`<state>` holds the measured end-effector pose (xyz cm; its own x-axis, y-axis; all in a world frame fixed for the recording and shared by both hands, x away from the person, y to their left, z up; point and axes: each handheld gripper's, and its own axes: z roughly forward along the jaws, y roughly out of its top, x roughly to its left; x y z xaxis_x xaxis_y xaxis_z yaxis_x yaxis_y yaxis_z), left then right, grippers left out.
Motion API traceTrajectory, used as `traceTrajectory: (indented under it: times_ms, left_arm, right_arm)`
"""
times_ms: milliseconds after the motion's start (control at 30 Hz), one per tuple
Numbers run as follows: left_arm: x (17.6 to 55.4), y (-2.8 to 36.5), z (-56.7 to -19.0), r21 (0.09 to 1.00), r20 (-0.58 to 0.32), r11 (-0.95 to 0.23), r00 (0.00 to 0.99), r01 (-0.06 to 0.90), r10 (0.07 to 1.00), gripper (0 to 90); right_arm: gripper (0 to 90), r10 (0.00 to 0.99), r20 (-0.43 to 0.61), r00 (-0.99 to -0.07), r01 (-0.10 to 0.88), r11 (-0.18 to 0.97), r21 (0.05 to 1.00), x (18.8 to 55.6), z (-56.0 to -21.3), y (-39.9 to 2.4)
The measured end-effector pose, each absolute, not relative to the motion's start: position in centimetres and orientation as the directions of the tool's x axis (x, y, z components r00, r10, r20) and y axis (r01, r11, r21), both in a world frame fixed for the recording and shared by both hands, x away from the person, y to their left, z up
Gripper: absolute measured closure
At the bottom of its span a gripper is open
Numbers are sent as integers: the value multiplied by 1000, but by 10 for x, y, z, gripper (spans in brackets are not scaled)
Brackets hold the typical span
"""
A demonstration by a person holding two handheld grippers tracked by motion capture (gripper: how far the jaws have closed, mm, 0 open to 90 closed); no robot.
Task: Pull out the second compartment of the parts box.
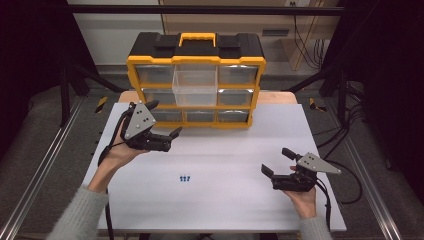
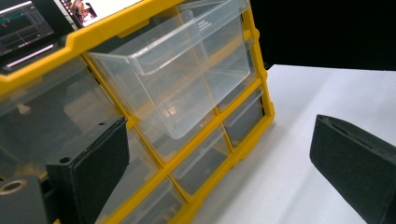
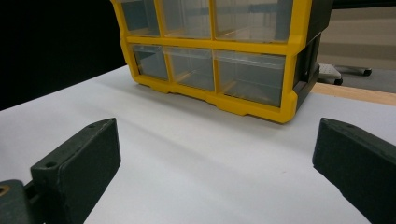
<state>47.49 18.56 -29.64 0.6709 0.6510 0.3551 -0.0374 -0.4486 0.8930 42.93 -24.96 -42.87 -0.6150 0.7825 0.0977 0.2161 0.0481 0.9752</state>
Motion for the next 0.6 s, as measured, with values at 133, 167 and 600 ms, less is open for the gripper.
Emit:
traceTrajectory:
  times_ms: [133, 167, 600]
  left_arm:
    - [473, 189, -301, 903, 328, -430, 671, -15, 665, 37]
    - [472, 190, -302, 904, 324, -426, 670, -13, 667, 36]
    - [471, 206, -325, 928, 234, -367, 658, 69, 716, 27]
  right_arm:
    - [15, 782, 99, -615, 218, 47, 975, 429, -429, -250]
    - [15, 783, 107, -613, 221, 39, 975, 429, -428, -249]
    - [15, 785, 106, -611, 225, 43, 973, 429, -429, -248]
